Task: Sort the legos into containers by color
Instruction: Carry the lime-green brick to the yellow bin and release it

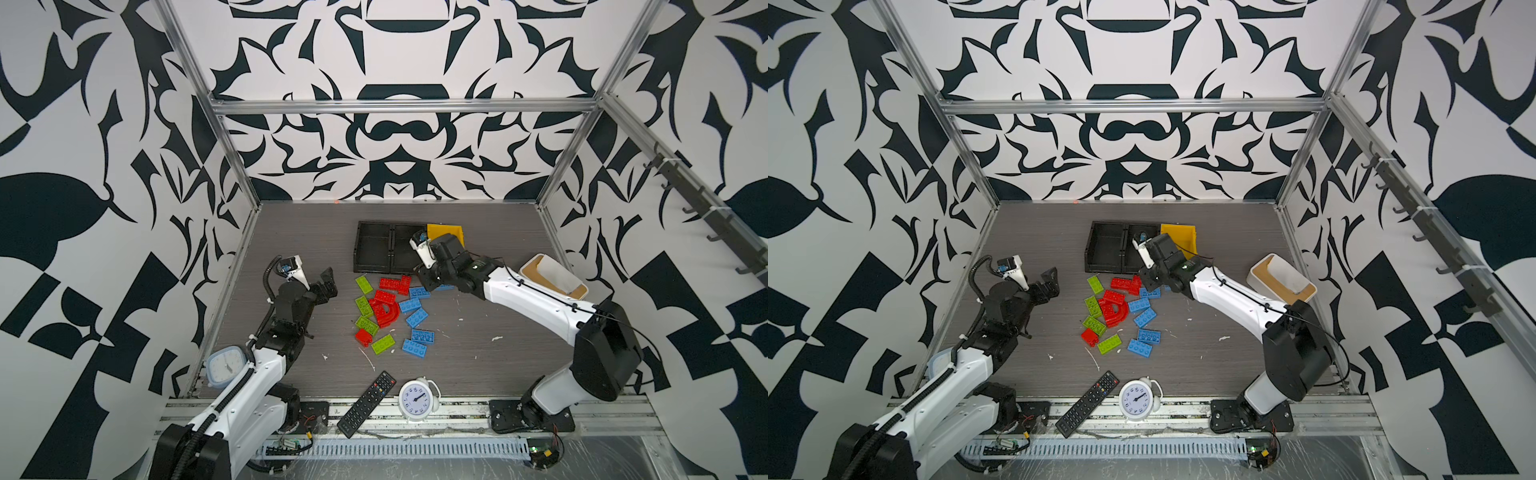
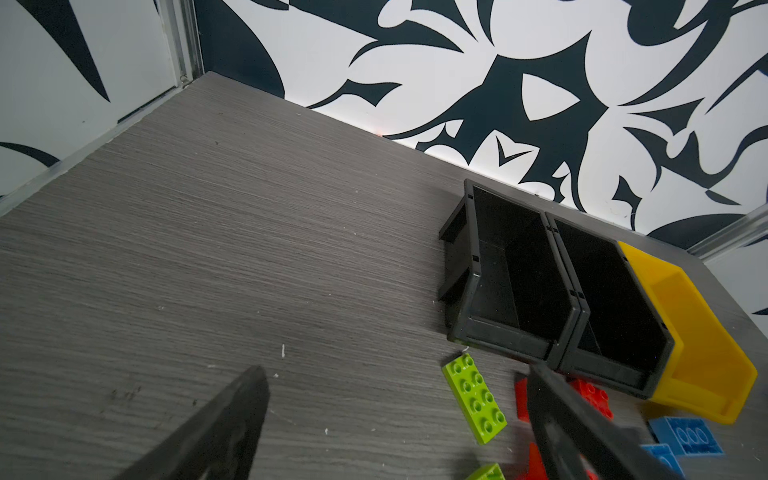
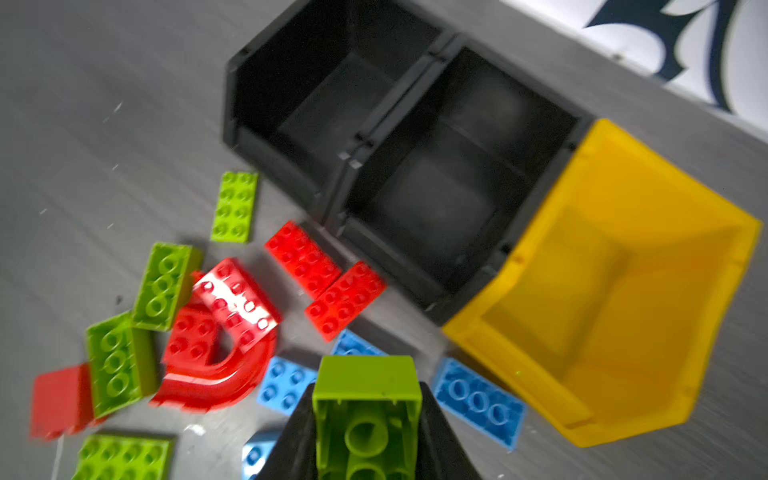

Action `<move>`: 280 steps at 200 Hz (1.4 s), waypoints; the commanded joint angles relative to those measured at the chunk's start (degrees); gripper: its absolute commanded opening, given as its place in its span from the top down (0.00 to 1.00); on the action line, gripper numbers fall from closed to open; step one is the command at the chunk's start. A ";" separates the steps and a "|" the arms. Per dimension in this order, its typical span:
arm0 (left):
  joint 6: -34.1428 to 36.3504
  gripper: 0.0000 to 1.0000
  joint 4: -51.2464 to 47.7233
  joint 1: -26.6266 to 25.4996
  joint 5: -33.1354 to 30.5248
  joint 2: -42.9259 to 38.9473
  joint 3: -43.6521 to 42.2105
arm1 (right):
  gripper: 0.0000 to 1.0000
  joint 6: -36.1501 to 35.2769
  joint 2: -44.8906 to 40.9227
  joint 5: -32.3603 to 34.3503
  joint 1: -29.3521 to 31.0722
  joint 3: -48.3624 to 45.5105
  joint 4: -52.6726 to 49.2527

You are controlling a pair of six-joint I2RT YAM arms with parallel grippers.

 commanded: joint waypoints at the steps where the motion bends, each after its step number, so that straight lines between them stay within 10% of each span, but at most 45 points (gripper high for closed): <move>1: -0.58 0.01 0.02 0.23 0.83 0.39 0.12 | 0.87 -1.59 1.64 -0.21 -2.92 0.38 7.04; 169: -0.17 0.01 -0.27 0.23 0.28 0.04 0.10 | 0.69 -1.38 15.14 -4.23 -12.24 7.50 12.56; 280: 0.08 0.01 -0.56 0.23 -0.61 -0.29 0.06 | 0.40 0.80 -2.64 -6.23 -9.07 -1.09 2.74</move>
